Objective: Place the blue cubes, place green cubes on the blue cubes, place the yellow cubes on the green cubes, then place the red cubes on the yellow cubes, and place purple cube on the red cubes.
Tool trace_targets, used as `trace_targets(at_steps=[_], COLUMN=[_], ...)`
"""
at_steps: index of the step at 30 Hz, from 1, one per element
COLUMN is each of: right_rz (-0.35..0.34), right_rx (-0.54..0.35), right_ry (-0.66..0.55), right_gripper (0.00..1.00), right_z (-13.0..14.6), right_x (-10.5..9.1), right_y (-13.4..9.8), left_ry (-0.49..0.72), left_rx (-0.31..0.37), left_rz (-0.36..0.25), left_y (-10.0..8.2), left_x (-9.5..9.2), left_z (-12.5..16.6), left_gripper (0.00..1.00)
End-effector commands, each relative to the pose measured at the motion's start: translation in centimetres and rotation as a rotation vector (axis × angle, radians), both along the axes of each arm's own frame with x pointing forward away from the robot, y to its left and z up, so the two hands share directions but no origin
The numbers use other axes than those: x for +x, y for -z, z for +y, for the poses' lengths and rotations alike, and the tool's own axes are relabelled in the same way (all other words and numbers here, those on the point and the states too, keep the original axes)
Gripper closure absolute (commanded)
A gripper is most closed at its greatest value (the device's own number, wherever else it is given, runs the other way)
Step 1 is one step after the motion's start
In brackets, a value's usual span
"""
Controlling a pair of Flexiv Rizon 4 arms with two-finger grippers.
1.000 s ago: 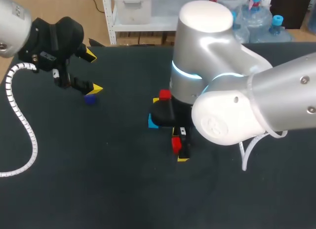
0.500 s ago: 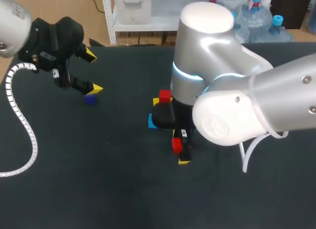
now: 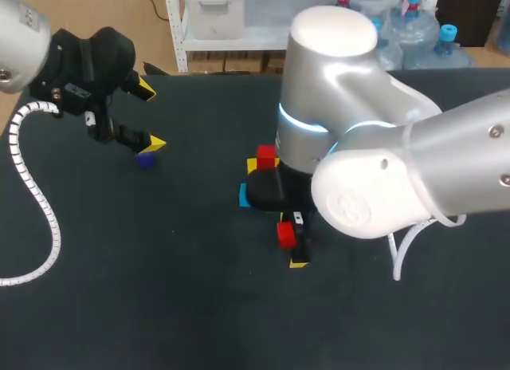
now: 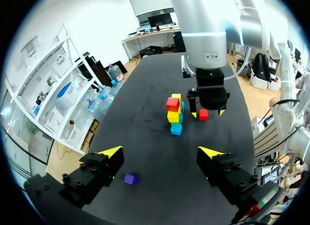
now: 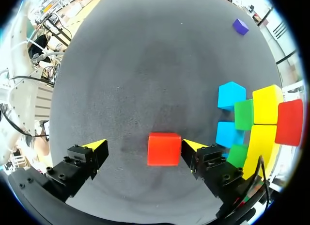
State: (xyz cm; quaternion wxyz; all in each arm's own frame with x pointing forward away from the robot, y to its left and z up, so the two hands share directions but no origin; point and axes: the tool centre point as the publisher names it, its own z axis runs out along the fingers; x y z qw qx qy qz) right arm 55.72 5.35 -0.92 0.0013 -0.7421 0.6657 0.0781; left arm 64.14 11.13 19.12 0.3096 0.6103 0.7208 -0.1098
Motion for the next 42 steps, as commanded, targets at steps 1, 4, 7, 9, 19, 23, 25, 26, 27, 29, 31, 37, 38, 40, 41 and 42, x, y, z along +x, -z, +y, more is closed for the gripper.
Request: trace_targets(at_steps=[1,4,7,9,19,23,25,26,27,29,31,37,38,40,41,42], right_rz=[0.005,0.003,0.002,0.001,0.001,0.003,0.005,0.005,0.007,0.008,0.005,0.001,0.000,-0.005,-0.006,-0.012], right_rx=[-0.003,-0.006,-0.008,-0.009,-0.010,-0.009,-0.008,-0.007,0.000,0.010,0.027,0.059,0.060,0.073,0.079,0.089], right_ry=[-0.005,-0.008,-0.010,-0.008,-0.005,-0.005,-0.006,-0.006,-0.005,-0.001,0.005,0.031,0.034,0.041,0.048,0.056], right_gripper=[0.00,0.05,0.50,0.51,0.52,0.58,0.66,0.78,0.87,1.00,1.00,1.00,1.00,1.00,1.00,1.00], right_z=[0.2,0.3,0.3,0.2,0.1,0.1,0.1,0.1,0.0,-0.1,-0.2,-0.8,-0.9,-1.0,-1.2,-1.4], right_x=[0.3,0.4,0.5,0.6,0.7,0.7,0.6,0.6,0.5,0.4,0.3,0.2,0.2,0.1,0.2,0.2], right_y=[0.0,0.0,0.0,0.0,0.1,0.1,0.1,0.2,0.1,0.0,-0.3,-0.9,-1.0,-1.5,-1.8,-2.0], left_ry=[0.001,0.001,0.001,0.001,0.001,0.001,0.001,0.001,0.001,0.001,0.001,0.001,0.001,0.001,0.001,0.001], left_rx=[-0.001,-0.001,-0.001,-0.001,-0.001,-0.001,-0.001,-0.001,-0.001,-0.001,-0.001,-0.001,-0.001,-0.001,-0.001,-0.001], left_rz=[-0.001,-0.001,-0.001,-0.001,-0.001,-0.001,-0.001,-0.001,-0.001,-0.001,-0.001,-0.001,-0.001,-0.001,-0.001,-0.001], left_y=[0.1,0.1,0.1,0.1,0.1,0.1,0.1,0.1,0.1,0.1,0.1,0.1,0.1,0.1,0.1,0.1], left_x=[0.0,0.0,0.0,0.0,0.0,0.0,0.0,0.0,0.0,0.0,0.0,0.0,0.0,0.0,0.0,0.0], left_z=[0.0,0.0,0.0,0.0,0.0,0.0,0.0,0.0,0.0,0.0,0.0,0.0,0.0,0.0,0.0,0.0], left_gripper=[0.00,0.00,0.00,0.00,0.00,0.00,0.00,0.00,0.00,0.00,0.00,0.00,0.00,0.00,0.00,0.00])
